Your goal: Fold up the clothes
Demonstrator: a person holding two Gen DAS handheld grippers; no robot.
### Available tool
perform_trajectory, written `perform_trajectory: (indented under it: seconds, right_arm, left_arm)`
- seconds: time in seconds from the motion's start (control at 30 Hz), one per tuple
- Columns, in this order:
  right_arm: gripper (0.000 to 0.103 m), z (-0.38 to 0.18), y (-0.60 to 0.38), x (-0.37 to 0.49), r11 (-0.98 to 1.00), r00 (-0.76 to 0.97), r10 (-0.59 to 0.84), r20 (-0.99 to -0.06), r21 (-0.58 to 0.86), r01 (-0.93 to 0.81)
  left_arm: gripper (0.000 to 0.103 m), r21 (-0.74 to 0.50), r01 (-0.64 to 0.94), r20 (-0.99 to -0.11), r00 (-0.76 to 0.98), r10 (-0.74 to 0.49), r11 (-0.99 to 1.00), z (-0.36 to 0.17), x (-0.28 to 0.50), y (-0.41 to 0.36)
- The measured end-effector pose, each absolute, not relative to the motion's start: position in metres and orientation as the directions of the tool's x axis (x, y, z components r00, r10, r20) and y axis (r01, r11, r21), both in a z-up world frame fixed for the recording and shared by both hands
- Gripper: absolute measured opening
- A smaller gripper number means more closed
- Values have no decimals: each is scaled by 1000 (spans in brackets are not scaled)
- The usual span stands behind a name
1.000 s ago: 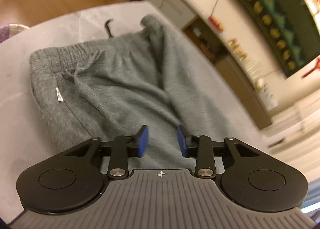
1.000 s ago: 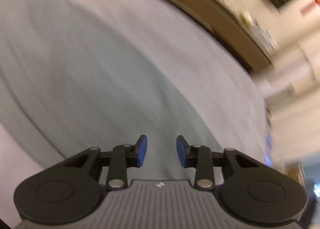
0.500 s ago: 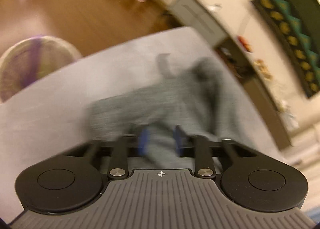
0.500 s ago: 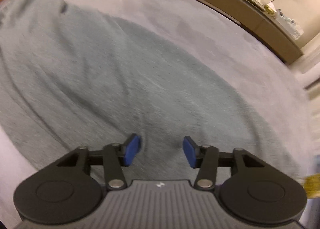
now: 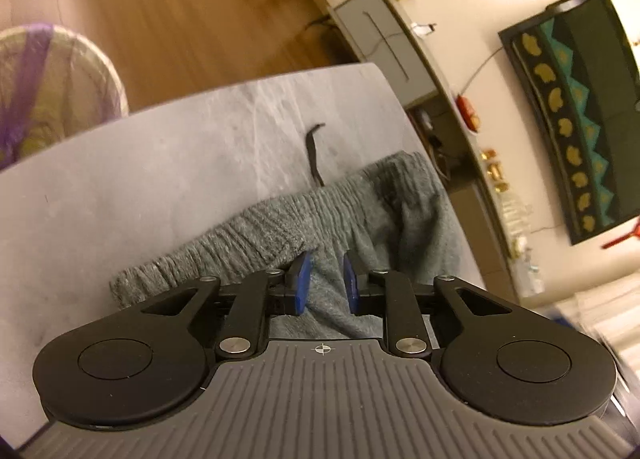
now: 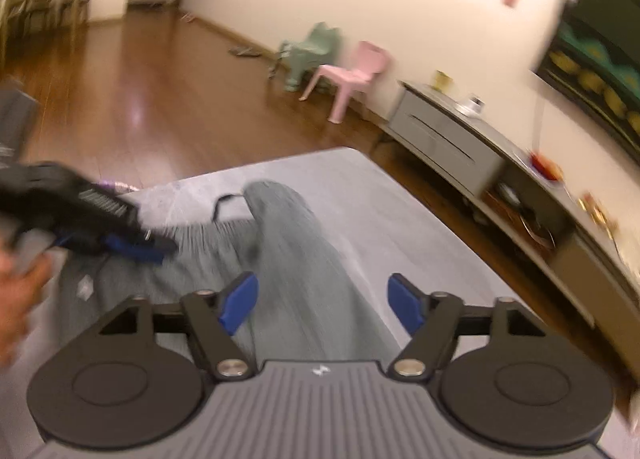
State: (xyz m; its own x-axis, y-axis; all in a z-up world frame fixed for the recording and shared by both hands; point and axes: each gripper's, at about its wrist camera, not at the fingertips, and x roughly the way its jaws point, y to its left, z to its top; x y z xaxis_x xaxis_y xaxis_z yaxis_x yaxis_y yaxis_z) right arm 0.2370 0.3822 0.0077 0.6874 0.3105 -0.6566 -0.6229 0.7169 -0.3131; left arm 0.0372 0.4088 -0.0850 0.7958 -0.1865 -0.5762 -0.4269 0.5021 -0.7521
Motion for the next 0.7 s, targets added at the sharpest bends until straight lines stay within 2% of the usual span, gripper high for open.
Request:
perform_trajectory:
  seconds: [0.1,0.13,0.2,0.23,0.33,0.47,0.6,0.7]
  right_arm:
    - [82,-30,421,269,687,686,251,-683,-374,-623]
    - [77,-42,430,278,681,686,229,-691,-390,-620]
    - [15,-45,433,292,714,662,201,-722,-356,-604]
    - [6,-45,433,298,730,651,189,-735,-337,-594]
    - [6,7,396,287,829,683,318,-657,-157,-537]
    - [6,55,356,223,835,699,445,-560,-22,-549]
    - [6,59,361,168,796,669,495,-555,-20,-605]
    - [6,44,377,156,782,659,482,-577,-57,-621]
  left_arm:
    - [18,-754,-411,-572,794,-205,513,-87,38,406]
    - [18,-756,-405,-569,794,-212,514,-86,39,406]
    - [21,-764,-392,-560,797,-227,513,-87,39,406]
    - [22,-773,-382,-551,800,-237,506,-89,40,409]
    - [23,-799,-361,-526,808,-266,481,-93,42,415]
    - [25,-841,-348,-484,826,-289,414,-96,39,422]
    - [52,-935,-237,-324,873,-365,264,-93,18,423]
    - [57,-974,-190,-225,881,-416,124,-101,5,423]
